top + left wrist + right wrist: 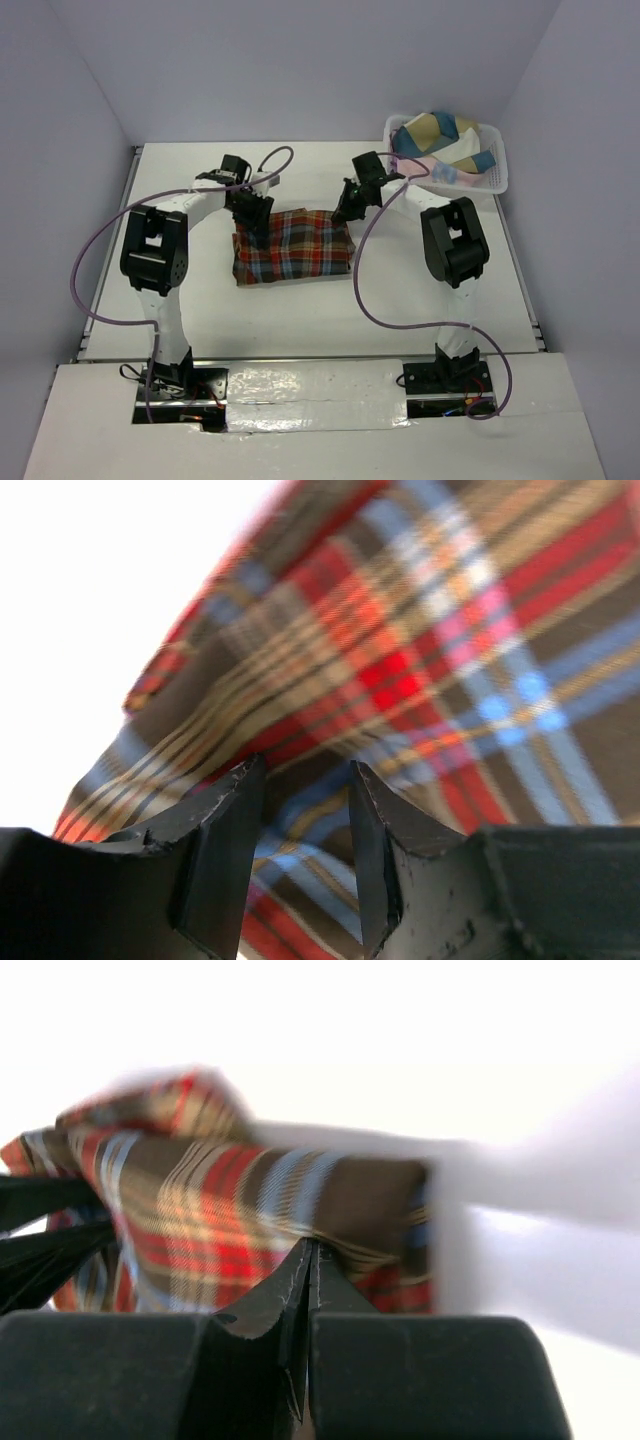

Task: Fold and stack the long sleeve shirts
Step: Neatly place the folded shirt to the corner

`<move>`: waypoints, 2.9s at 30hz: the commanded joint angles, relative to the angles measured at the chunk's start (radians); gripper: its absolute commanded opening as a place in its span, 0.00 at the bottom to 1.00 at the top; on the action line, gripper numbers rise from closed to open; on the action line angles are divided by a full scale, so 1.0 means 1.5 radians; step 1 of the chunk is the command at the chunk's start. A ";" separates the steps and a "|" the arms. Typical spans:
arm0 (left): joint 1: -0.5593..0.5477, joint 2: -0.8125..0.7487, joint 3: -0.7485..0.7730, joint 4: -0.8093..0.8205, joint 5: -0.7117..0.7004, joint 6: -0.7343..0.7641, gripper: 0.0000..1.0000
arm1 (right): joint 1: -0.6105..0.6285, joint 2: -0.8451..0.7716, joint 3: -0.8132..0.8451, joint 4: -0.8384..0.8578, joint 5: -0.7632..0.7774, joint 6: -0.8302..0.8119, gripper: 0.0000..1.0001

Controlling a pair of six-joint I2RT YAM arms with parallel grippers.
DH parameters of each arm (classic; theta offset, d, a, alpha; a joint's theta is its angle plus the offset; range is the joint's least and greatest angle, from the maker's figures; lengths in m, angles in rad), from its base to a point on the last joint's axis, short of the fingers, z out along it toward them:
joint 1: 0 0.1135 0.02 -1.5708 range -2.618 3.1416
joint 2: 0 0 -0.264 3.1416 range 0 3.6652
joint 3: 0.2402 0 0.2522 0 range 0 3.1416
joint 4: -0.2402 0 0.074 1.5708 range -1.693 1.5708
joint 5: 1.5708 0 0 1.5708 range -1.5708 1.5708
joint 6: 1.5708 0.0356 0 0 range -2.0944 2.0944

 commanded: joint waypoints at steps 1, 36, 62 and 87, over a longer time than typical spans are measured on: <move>0.016 0.013 0.027 0.047 -0.050 -0.030 0.52 | -0.014 0.027 0.046 0.026 0.029 0.012 0.01; -0.205 -0.070 -0.117 0.059 -0.138 0.079 0.66 | -0.068 -0.388 -0.208 -0.071 0.173 -0.064 0.49; 0.279 -0.142 -0.214 -0.005 -0.087 0.497 0.66 | -0.069 -0.318 -0.111 -0.098 0.178 -0.100 0.49; 0.324 -0.217 -0.318 -0.013 -0.072 0.767 0.65 | -0.075 -0.340 -0.148 -0.097 0.199 -0.106 0.49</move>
